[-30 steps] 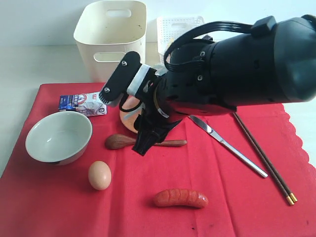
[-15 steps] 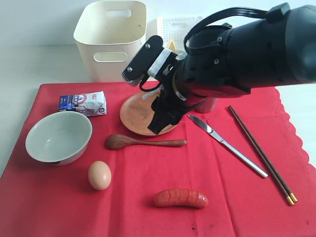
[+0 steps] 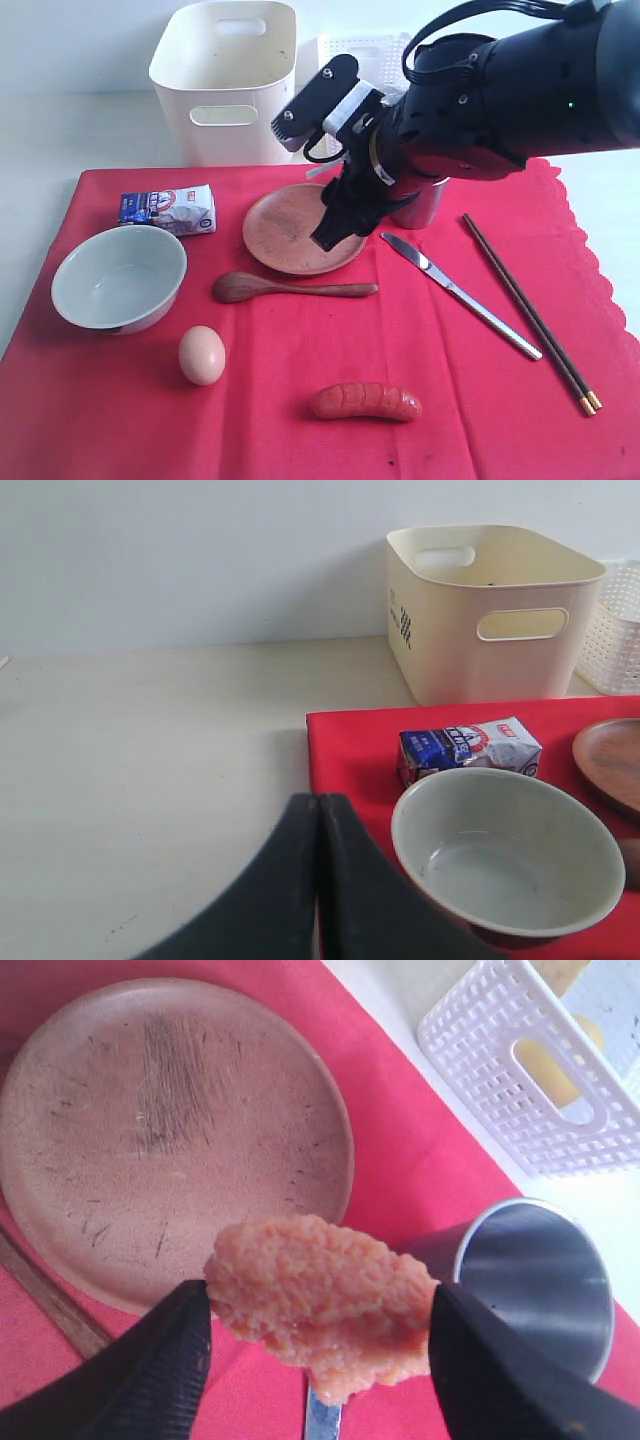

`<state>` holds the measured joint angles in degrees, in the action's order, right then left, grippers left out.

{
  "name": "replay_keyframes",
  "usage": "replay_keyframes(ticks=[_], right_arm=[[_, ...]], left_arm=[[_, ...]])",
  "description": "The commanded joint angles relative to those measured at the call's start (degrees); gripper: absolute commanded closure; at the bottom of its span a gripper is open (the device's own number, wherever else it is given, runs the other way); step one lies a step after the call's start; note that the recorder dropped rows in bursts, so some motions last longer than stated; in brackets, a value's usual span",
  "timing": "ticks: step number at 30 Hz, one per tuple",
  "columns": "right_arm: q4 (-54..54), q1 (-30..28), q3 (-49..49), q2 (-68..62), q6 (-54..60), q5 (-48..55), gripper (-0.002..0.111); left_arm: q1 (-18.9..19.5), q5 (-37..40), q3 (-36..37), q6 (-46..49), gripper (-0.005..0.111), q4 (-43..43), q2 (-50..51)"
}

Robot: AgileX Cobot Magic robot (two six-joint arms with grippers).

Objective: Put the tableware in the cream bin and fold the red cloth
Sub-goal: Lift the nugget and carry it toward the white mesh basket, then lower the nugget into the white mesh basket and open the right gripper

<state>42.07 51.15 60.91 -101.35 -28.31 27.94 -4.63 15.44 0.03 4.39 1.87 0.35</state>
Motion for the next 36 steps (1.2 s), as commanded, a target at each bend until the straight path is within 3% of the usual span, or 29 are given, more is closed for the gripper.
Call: replay_keyframes(ticks=[1, 13, 24, 36], right_arm=[[0.31, -0.30, 0.14, 0.57, -0.36, -0.93, 0.108], [0.39, -8.95, 0.14, 0.57, -2.89, -12.78, 0.108], [-0.06, -19.86, 0.73, -0.48, -6.84, -33.48, 0.108], [-0.06, -21.79, 17.25, -14.77, -10.77, -33.27, 0.108]], left_arm=[[0.05, -0.15, -0.03, -0.15, 0.106, 0.56, -0.35], [0.05, -0.15, -0.03, -0.15, 0.106, 0.56, -0.35], [0.05, -0.15, -0.03, -0.15, 0.106, 0.56, -0.35], [0.05, -0.15, -0.03, -0.15, 0.106, 0.56, -0.35]])
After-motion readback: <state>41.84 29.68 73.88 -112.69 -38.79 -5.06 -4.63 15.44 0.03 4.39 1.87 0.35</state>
